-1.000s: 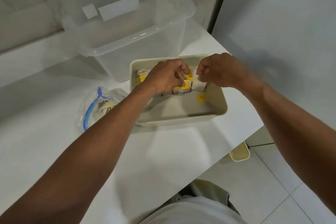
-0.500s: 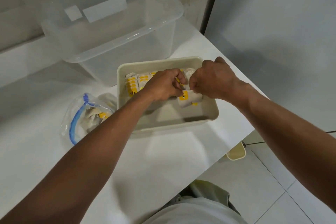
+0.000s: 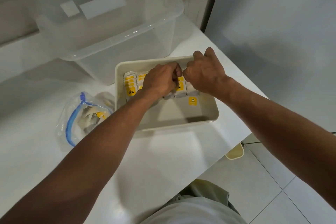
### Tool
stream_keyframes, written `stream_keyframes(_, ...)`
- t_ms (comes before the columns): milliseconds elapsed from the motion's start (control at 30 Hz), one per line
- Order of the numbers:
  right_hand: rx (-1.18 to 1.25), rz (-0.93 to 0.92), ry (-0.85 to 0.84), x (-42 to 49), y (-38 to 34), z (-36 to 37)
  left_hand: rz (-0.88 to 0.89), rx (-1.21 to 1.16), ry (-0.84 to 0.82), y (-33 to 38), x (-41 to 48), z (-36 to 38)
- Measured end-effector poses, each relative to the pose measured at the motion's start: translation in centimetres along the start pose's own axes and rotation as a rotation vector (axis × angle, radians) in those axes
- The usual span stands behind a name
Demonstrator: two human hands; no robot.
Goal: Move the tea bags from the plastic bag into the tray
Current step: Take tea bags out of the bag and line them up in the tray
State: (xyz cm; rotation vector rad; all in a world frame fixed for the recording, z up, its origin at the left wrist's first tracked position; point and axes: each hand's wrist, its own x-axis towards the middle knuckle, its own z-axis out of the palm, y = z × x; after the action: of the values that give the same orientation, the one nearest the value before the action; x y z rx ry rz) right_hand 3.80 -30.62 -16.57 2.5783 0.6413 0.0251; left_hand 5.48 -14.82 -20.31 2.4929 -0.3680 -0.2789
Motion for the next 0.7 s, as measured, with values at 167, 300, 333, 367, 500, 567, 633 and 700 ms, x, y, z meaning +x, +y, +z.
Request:
stream_keyframes(167,-0.003,-0.004,-0.033,0.2,-0.1,0.0,0.042,-0.035,0.026,-0.5,0.1,0.3)
stream_keyframes(300,0.016,0.036,-0.046,0.2,0.1,-0.4,0.040,-0.033,0.014,-0.8,0.2,0.2)
stream_keyframes(333,0.027,0.049,-0.039,0.2,0.1,-0.4,0.039,-0.029,0.008,-0.8,0.3,0.2)
stream_keyframes(367,0.036,0.057,-0.031,0.3,0.1,-0.4,0.036,-0.019,0.007,-0.7,0.4,0.2)
stream_keyframes(500,0.084,0.068,0.004,0.1,-0.1,-0.3,0.044,0.058,0.054,-0.5,-0.3,-0.3)
stream_keyframes(567,0.109,0.085,0.035,-0.4,0.1,-0.4,0.049,0.127,0.075,-0.4,-1.4,-0.7)
stream_keyframes(633,0.102,0.104,0.081,-1.3,0.3,-1.0,0.084,0.217,0.053,-0.6,-2.8,-1.3)
stream_keyframes(700,0.057,0.104,0.068,-2.5,0.2,-1.6,0.174,0.320,-0.057,-1.0,-4.3,-1.6)
